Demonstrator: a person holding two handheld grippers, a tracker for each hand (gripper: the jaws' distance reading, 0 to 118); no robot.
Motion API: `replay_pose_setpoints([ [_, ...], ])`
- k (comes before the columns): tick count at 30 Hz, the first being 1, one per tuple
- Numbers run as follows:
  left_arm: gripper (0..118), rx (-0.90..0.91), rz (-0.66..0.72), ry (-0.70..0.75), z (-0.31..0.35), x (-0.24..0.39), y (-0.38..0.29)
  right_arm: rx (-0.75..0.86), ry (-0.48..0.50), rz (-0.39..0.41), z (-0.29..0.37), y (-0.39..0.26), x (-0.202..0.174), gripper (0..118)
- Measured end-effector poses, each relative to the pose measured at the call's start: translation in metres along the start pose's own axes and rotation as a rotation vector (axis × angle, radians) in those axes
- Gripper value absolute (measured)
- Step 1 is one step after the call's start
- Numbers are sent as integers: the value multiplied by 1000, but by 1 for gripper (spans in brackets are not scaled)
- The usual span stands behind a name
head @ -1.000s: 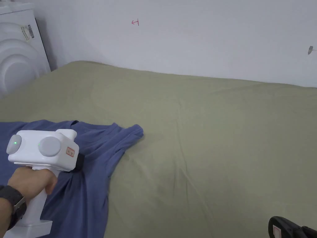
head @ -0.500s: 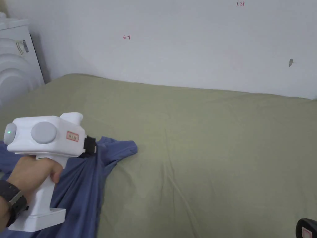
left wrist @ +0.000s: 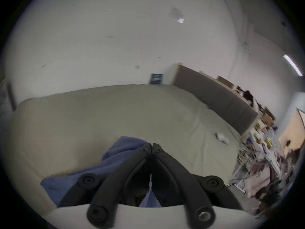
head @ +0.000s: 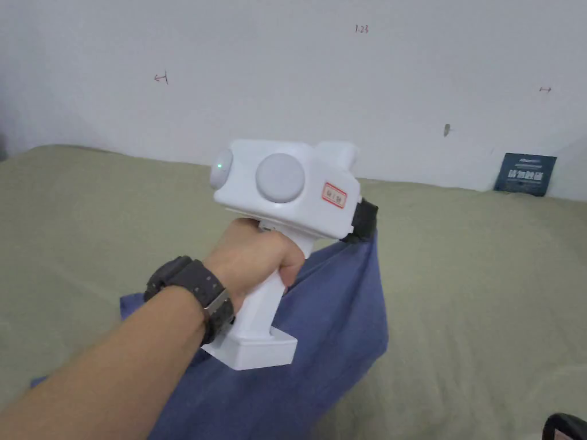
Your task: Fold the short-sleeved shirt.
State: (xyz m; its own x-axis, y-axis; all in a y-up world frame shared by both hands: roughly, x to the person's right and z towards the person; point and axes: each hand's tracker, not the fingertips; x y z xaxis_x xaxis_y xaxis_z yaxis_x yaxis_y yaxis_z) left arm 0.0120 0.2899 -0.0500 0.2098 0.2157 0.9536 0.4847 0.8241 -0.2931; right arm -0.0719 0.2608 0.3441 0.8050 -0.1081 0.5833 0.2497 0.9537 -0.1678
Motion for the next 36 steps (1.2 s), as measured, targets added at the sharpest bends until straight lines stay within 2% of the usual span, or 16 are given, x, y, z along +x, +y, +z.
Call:
replay_pose_setpoints([
  [4,0,-70,-136,-147,-38,75,-4,10,-43,-9,18,1,11,2],
  [7,0,-142,-165,-200,-69,114,-24,14,-71,-14,24,3,18,2],
  [14,0,-346,-110,-184,-134,137,-102,5,-108,-33,26,-1,30,2],
  [16,6,-353,-114,-161,-139,140,-118,-1,-114,-34,25,-2,30,2],
  [18,47,-341,-144,-103,-140,139,-125,2,-120,-33,24,-3,31,2],
  [19,62,-341,-135,-58,-137,136,-124,0,-121,-33,24,-3,31,2],
  [20,62,-355,-126,-26,-140,130,-125,-1,-122,-35,23,-3,31,2],
  [21,111,-380,-112,-26,-135,127,-123,-3,-121,-37,22,-4,32,2],
  [22,118,-361,-100,-36,-125,121,-120,-8,-119,-39,21,-4,32,2],
  [26,118,-278,-24,26,-60,92,-110,-25,-133,-34,12,-6,39,3],
  [28,109,-177,-36,100,-6,76,-116,-40,-149,-35,6,-6,44,3],
  [29,100,-105,-46,167,26,65,-121,-43,-160,-33,3,-5,47,3],
  [31,63,15,-66,342,85,44,-132,-48,-178,-21,-4,-3,51,3],
  [33,13,103,-12,481,147,33,-150,-38,-185,-19,-11,-2,53,3],
  [34,5,143,21,539,171,24,-161,-31,-189,-18,-13,-2,53,3],
  [36,0,214,103,668,219,15,-188,-14,-178,-14,-18,-2,51,3],
])
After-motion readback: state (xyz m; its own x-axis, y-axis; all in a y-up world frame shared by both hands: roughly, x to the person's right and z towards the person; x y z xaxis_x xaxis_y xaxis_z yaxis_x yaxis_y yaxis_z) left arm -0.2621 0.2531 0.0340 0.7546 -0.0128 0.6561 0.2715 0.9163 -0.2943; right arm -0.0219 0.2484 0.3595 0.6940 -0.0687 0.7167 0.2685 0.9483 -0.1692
